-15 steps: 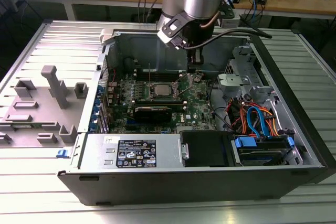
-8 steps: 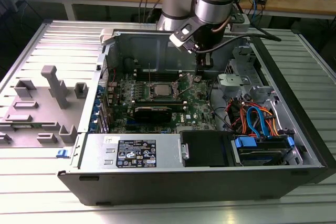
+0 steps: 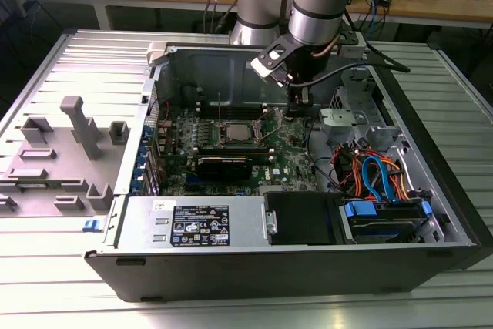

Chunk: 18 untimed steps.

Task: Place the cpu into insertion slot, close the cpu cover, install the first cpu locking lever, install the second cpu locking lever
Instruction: 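Close the cpu cover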

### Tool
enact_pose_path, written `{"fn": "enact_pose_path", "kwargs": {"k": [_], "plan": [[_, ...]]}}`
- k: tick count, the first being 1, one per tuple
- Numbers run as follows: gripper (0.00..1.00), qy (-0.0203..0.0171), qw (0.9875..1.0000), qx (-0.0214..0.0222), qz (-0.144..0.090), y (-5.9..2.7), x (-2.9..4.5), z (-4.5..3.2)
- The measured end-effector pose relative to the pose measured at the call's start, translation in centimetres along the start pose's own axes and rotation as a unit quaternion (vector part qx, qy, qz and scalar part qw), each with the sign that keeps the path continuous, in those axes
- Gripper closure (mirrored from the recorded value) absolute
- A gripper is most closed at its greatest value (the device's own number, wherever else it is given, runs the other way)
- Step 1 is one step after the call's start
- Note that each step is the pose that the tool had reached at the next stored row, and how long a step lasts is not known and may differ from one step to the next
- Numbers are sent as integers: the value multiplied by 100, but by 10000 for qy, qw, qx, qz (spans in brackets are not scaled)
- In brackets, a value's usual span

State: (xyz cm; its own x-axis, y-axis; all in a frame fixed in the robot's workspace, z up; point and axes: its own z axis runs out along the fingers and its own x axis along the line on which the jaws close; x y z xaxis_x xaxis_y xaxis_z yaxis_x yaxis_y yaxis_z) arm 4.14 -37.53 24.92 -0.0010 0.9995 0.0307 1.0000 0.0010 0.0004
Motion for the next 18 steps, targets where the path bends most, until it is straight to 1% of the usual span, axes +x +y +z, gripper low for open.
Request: {"fn": "enact_pose_path", "kwargs": {"k": [2, 4, 6, 7, 8, 9, 12, 18], "plan": [[89, 0, 10000, 7, -74, -7, -1, 24], [89, -1, 10000, 20, -94, -39, -2, 24], [89, 1, 9999, 33, -98, -53, -1, 25], [89, 0, 9999, 35, -99, -61, -1, 24], [89, 0, 9999, 35, -99, -99, 1, 25], [89, 0, 9999, 35, -99, -117, 1, 24], [89, 0, 9999, 35, -99, -153, 7, 25], [89, 0, 9999, 35, -101, -164, 7, 25]]}}
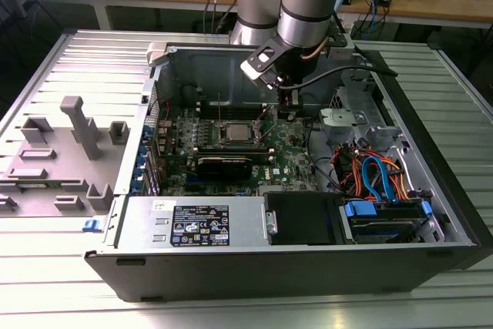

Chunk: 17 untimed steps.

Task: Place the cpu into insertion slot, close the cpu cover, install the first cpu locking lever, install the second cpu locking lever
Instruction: 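Close the cpu cover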

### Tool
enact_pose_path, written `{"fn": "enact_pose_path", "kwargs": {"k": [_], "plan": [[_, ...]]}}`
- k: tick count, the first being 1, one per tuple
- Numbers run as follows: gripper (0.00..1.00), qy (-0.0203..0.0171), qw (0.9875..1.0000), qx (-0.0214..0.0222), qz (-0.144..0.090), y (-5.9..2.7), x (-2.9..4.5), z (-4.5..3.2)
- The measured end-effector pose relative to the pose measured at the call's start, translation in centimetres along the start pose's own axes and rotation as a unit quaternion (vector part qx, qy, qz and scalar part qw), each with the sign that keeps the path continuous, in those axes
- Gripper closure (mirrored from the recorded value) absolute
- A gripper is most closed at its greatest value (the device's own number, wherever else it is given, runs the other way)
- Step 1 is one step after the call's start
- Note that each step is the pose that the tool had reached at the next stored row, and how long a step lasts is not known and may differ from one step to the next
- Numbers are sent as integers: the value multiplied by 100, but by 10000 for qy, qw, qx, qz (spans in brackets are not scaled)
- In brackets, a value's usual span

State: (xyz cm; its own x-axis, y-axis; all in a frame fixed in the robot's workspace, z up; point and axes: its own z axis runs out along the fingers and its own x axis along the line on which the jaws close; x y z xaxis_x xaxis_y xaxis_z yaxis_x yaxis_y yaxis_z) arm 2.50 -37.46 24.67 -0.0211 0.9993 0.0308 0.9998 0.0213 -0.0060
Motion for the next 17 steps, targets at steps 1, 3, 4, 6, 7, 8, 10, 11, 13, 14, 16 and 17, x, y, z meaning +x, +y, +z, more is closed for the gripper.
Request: {"fn": "enact_pose_path", "kwargs": {"k": [1, 3, 4, 6, 7, 8, 10, 11, 13, 14, 16, 17], "plan": [[89, 0, 10000, 0, 0, 0, 0, 0], [89, 0, 10000, 0, 0, -2, 0, 0], [89, 0, 10000, 0, 1, -5, 0, 0], [89, 0, 10000, 0, 0, -8, 0, 0], [89, 0, 10000, 0, 0, -14, 0, 0], [89, 0, 10000, 0, 0, -17, 0, 0], [89, 0, 10000, 0, 0, -21, 0, 0], [89, 0, 10000, 0, 0, -26, 1, 0], [89, 0, 10000, 0, 0, -37, 1, 0], [89, 0, 10000, 0, 0, -41, 1, 0], [89, 0, 10000, 0, 0, -54, 1, 0], [89, 0, 10000, 0, 0, -59, 1, 0]]}}
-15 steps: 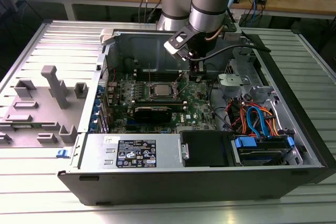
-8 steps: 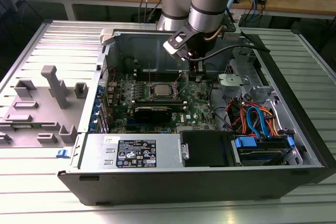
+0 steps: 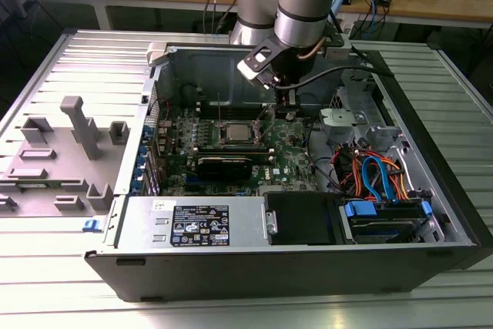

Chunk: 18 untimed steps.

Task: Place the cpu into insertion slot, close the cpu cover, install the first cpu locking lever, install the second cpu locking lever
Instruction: 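Close the cpu cover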

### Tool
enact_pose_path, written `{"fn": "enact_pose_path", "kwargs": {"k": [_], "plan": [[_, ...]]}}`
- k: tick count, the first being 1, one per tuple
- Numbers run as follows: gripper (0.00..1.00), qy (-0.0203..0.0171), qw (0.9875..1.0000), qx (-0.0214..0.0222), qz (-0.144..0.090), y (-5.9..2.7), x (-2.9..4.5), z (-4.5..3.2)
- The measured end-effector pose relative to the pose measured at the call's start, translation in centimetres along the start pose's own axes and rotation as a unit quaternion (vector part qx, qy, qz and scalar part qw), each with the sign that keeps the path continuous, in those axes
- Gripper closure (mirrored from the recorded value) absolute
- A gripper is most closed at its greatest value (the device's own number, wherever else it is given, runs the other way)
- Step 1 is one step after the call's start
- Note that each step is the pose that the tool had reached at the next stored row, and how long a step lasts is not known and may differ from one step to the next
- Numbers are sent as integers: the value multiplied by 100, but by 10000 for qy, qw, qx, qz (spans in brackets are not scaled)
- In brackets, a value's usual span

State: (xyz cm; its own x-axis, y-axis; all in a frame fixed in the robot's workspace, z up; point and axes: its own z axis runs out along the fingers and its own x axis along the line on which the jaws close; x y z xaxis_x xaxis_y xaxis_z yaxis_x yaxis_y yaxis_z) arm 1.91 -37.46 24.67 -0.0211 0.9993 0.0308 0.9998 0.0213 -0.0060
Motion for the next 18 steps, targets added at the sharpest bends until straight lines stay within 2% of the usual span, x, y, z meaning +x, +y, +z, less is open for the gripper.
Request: {"fn": "enact_pose_path", "kwargs": {"k": [18], "plan": [[89, 0, 10000, 0, 0, -55, 1, 0]]}}
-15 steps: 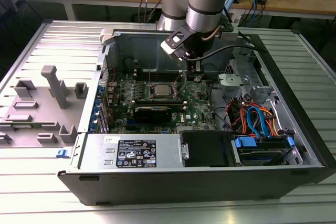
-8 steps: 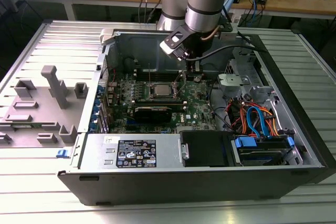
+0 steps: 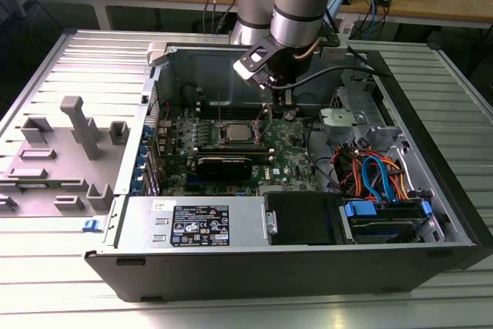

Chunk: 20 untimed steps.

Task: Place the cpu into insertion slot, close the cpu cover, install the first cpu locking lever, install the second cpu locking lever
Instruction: 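Close the cpu cover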

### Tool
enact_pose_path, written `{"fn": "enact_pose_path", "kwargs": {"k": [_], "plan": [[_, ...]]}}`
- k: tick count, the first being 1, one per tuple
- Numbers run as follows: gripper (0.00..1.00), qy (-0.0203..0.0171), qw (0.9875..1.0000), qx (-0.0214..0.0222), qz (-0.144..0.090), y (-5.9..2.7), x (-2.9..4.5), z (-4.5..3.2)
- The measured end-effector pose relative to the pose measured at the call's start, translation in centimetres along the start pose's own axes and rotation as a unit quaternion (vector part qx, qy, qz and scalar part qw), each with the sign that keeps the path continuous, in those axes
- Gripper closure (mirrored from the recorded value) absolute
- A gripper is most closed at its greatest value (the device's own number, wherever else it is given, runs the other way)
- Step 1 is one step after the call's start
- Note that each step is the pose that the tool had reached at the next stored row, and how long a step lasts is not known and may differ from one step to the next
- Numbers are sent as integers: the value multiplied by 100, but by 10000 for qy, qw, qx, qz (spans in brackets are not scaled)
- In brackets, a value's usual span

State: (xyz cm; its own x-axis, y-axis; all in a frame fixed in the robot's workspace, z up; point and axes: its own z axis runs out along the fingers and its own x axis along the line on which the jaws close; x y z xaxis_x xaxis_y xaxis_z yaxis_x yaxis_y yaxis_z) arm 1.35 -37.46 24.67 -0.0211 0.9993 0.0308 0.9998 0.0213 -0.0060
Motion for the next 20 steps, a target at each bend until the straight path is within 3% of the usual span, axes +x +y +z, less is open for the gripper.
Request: {"fn": "enact_pose_path", "kwargs": {"k": [20], "plan": [[89, 0, 10000, 0, 0, -55, 0, 0]]}}
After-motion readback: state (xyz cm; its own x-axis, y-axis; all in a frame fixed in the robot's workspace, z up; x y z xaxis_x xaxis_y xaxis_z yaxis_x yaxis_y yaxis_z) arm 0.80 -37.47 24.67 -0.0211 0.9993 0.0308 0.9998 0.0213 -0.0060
